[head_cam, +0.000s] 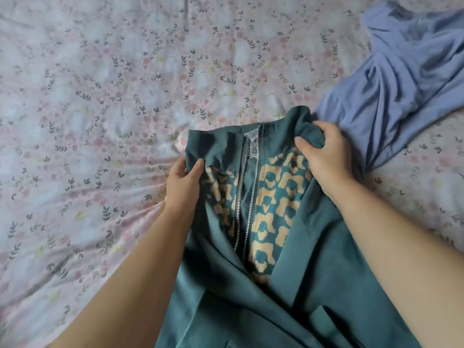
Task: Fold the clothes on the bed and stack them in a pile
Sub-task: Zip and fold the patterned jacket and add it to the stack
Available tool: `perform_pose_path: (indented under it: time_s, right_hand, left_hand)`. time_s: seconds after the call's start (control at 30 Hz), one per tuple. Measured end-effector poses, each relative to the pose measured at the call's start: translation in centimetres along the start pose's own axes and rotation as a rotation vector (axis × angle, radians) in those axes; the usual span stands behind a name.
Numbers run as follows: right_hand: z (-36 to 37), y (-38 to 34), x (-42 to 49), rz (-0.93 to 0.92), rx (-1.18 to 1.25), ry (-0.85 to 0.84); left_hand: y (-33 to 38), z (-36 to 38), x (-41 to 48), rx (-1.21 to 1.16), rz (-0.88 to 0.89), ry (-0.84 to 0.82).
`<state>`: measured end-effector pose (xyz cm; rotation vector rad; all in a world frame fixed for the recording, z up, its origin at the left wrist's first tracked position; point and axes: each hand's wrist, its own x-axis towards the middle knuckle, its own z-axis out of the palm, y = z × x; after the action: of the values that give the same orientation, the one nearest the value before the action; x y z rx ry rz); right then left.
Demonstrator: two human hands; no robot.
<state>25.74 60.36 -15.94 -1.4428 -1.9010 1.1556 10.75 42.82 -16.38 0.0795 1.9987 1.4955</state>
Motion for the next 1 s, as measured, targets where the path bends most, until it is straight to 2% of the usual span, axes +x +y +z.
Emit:
perform_pose_path:
  time_s: [0.2, 0.3, 0.53, 0.67, 0.77, 0.9, 1.0]
  right_hand:
    - [-1.4, -1.1, -0.8, 0.151, 0.283, -0.113]
    - [-3.7, -2.9, -3.5, 0.185, 0.322, -0.115]
    - [-10.5, -7.6, -11.3, 0.114, 0.443, -0.234]
    - [-14.5, -7.7, -16.4, 0.162, 0.468, -0.274]
    - [-16.6, -6.1, -21.3, 0.140, 0.345, -0.391]
    - [-18.3, -3.0, -27.8, 0.097, 0.062, -0.681]
    - [-19.6, -0.6, -31.8, 0.049, -0.030, -0.736]
  left_hand:
    - [2.0, -0.4, -0.8, -0.084, -0.091, -0.014]
    - [4.2, -1.1, -2.6, -0.155, -0.144, -0.062]
    - [8.5, -5.4, -10.1, -0.072, 0.094, -0.138]
    - [8.7, -9.2, -15.9, -0.019, 0.156, -0.215]
    - [6.6, -12.1, -20.3, -0.005, 0.141, -0.245]
    - [2.0, -15.1, -25.1, 0.076, 0.063, -0.322]
    - [-0.7, -16.3, -28.3, 0.131, -0.004, -0.351]
